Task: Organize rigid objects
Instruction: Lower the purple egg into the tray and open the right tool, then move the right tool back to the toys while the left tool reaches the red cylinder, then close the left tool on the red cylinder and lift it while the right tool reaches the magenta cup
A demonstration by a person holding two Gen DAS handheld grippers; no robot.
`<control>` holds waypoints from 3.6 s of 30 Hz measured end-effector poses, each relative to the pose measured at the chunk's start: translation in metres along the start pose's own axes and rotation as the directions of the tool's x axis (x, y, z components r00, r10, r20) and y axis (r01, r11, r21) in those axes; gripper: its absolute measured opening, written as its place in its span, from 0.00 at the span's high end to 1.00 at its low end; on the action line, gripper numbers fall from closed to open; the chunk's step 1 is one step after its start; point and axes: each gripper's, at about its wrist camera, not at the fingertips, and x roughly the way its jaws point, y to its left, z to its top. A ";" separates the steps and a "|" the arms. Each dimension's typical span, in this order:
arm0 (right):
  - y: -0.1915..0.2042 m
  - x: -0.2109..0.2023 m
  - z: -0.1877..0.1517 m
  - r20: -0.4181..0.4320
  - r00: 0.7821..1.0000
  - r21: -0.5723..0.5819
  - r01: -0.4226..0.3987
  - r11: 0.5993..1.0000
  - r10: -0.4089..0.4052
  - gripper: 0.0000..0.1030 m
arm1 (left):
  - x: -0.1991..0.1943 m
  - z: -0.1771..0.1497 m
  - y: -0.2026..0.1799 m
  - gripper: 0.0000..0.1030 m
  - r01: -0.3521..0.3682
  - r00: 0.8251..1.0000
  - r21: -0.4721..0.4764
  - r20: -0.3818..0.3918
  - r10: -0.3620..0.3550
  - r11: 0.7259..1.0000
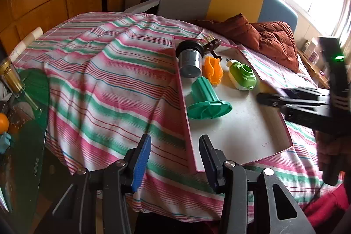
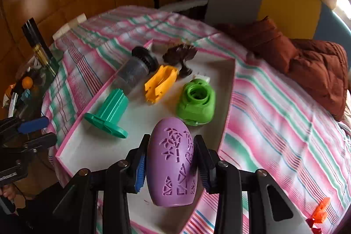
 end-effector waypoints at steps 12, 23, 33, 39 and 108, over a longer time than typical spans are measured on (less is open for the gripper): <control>-0.021 0.049 0.016 -0.052 0.995 0.085 0.090 0.992 -0.086 0.72 | 0.003 -0.001 0.005 0.55 -0.003 1.000 -0.009 -0.007 0.003 1.000; -0.036 -0.015 -0.012 0.087 0.996 0.190 0.009 0.982 -0.026 0.66 | -0.004 0.004 -0.006 0.51 -0.007 1.000 0.018 0.012 0.006 1.000; -0.073 -0.056 -0.058 0.103 0.987 0.252 0.097 0.963 -0.126 0.65 | -0.020 0.011 -0.025 0.43 -0.006 0.998 0.080 0.062 0.001 0.997; -0.108 -0.081 -0.086 0.103 0.975 0.305 0.158 0.939 -0.197 0.63 | -0.025 0.013 -0.038 0.42 0.000 0.997 0.118 0.078 -0.009 0.993; -0.309 -0.168 -0.237 -0.044 0.903 0.949 0.171 0.264 -0.426 0.62 | 0.135 -0.008 -0.428 0.75 0.526 0.840 0.418 -0.391 -0.376 0.741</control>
